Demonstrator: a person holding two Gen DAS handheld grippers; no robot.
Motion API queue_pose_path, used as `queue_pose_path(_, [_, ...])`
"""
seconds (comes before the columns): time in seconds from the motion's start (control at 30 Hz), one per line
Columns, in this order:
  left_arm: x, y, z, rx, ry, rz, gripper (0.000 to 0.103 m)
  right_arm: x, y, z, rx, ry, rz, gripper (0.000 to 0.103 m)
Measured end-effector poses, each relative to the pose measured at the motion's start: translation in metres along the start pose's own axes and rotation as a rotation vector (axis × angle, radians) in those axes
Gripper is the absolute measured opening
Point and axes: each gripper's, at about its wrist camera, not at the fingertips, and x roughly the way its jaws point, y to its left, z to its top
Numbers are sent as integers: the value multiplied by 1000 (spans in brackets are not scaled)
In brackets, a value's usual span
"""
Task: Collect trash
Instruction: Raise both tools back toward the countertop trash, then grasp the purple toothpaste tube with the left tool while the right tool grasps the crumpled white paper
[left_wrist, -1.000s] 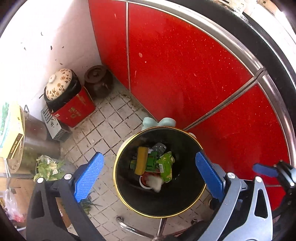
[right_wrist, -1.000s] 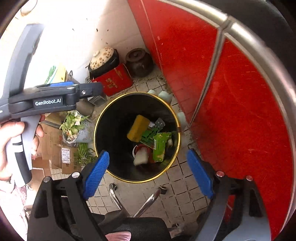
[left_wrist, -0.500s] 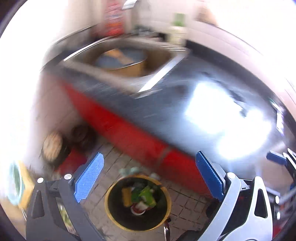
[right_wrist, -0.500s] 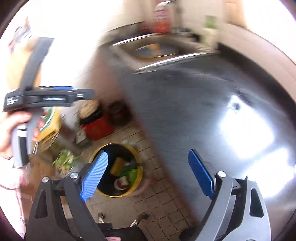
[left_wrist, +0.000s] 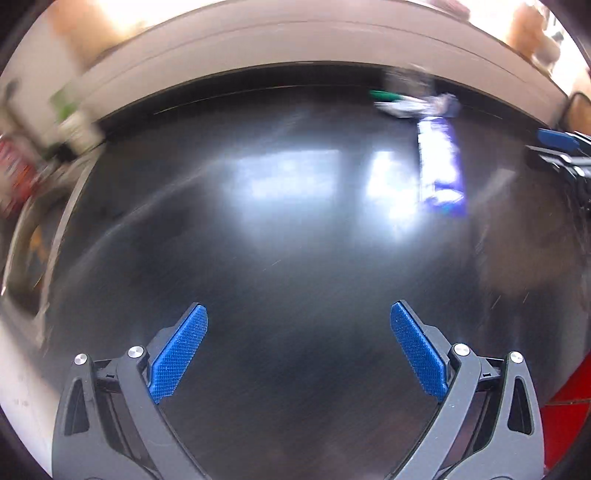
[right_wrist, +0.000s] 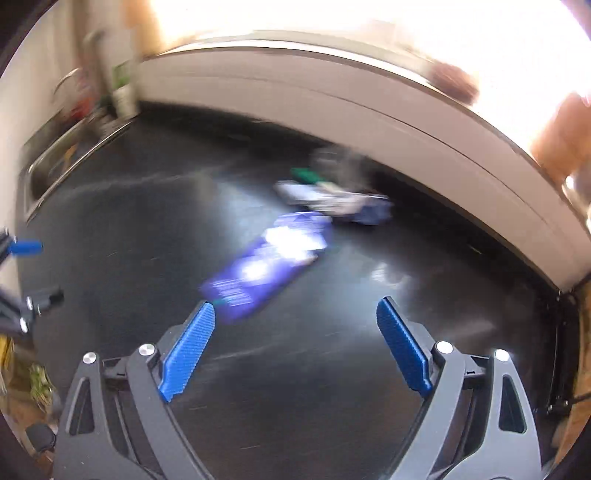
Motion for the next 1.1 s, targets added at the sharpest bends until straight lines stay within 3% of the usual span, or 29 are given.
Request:
queue_pose_path(0.03, [9, -16, 12, 11, 11, -14, 96, 12, -23, 4, 15, 22, 14, 69])
queue_pose_path(0.1, [32, -55, 47, 28, 28, -33, 96, 29, -55, 8, 37, 49, 37, 63])
queue_pose_path(0.2, [61, -93, 82, 21, 50, -42, 96, 61, -98, 18, 98, 84, 96, 61])
queue_pose_path(0.33, [94, -121, 109, 38, 96, -10, 97, 92, -116, 41, 142, 98, 167, 61])
queue_pose_path(0.5, [108, -121, 132, -3, 125, -23, 97, 119, -112, 74, 90, 113, 239, 61])
queue_pose_path(0.6, [116, -128, 145, 11, 142, -28, 97, 132, -108, 86, 60, 151, 256, 55])
queue_pose_path(0.63, [118, -130, 147, 7, 149, -48, 96, 137, -108, 88, 51, 164, 259, 51])
queue_pose_path(0.7, [115, -138, 152, 52, 128, -63, 81, 144, -106, 95, 37, 186, 281, 42])
queue_pose_path(0.73, [112, -145, 155, 91, 120, -76, 62, 148, -103, 101, 33, 198, 292, 33])
queue_pose_path(0.77, [110, -148, 158, 107, 121, -77, 53, 153, -101, 103, 27, 221, 305, 26])
queue_pose_path(0.8, [111, -151, 160, 106, 138, -89, 52, 156, -100, 103, 24, 240, 315, 18])
queue_pose_path(0.9, [107, -146, 160, 25, 169, -194, 52, 149, -99, 102, 39, 247, 320, 12])
queue_pose_path(1.1, [75, -126, 158, -68, 138, -215, 52, 104, -100, 98, 25, 239, 329, 11])
